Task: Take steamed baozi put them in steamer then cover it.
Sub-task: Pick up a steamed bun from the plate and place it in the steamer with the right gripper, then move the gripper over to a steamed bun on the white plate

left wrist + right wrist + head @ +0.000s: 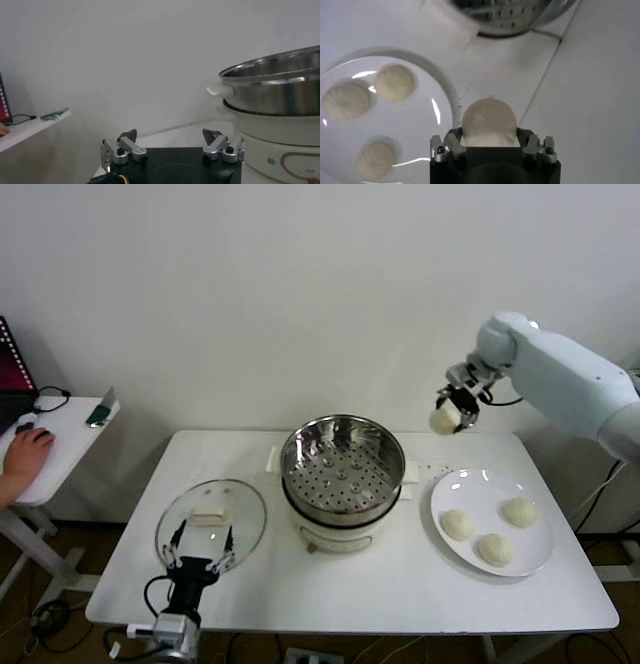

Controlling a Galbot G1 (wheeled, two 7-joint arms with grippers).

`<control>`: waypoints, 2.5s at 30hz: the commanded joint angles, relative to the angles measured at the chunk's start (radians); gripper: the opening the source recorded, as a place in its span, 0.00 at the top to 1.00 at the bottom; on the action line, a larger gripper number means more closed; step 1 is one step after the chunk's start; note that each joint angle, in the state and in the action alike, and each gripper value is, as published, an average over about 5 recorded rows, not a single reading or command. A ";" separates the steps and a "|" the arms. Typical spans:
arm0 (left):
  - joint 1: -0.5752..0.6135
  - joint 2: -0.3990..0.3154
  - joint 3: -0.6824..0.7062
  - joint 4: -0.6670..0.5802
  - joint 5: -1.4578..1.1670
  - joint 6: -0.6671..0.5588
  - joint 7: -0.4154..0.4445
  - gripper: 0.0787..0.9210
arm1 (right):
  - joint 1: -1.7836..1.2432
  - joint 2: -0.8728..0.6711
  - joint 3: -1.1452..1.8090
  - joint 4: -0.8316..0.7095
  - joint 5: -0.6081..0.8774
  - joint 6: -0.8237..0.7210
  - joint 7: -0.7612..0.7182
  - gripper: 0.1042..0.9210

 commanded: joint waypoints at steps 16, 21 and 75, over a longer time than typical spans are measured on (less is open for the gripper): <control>0.037 0.022 -0.019 -0.024 -0.001 0.002 0.003 0.12 | -0.156 0.307 0.035 0.140 -0.475 0.286 0.073 0.26; 0.041 0.013 -0.019 -0.023 0.000 -0.001 0.002 0.12 | -0.213 0.321 0.069 0.089 -0.589 0.315 0.100 0.26; 0.062 -0.012 -0.004 -0.085 0.010 0.025 -0.033 0.12 | 0.047 -0.398 -0.283 0.265 0.518 -0.436 0.103 0.12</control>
